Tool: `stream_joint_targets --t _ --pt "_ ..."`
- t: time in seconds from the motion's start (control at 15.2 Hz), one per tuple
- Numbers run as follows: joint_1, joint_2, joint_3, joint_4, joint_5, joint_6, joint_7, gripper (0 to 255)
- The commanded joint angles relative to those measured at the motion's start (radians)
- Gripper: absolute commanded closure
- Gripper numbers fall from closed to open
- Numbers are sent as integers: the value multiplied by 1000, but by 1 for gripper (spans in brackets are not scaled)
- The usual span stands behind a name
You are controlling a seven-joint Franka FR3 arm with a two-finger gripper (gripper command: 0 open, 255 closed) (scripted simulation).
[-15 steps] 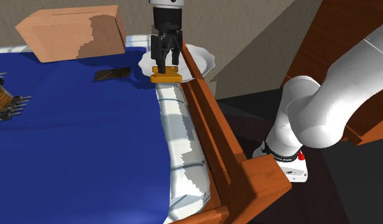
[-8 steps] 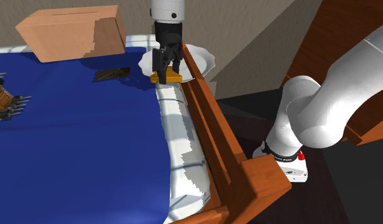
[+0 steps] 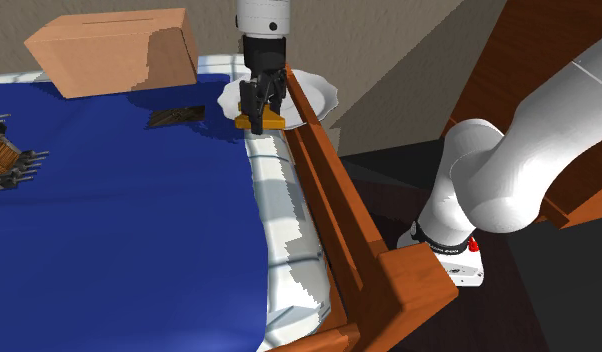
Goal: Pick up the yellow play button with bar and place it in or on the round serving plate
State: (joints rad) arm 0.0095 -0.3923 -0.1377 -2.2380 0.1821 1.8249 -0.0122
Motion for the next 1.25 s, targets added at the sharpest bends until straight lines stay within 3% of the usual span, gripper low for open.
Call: stream_joint_targets --t 0.0,0.46,1.19 --pt "0 0 0 0 0 0 0 255" --pt "0 0 0 0 0 0 0 255" --pt "2 1 0 148 -5 -144 28 255"
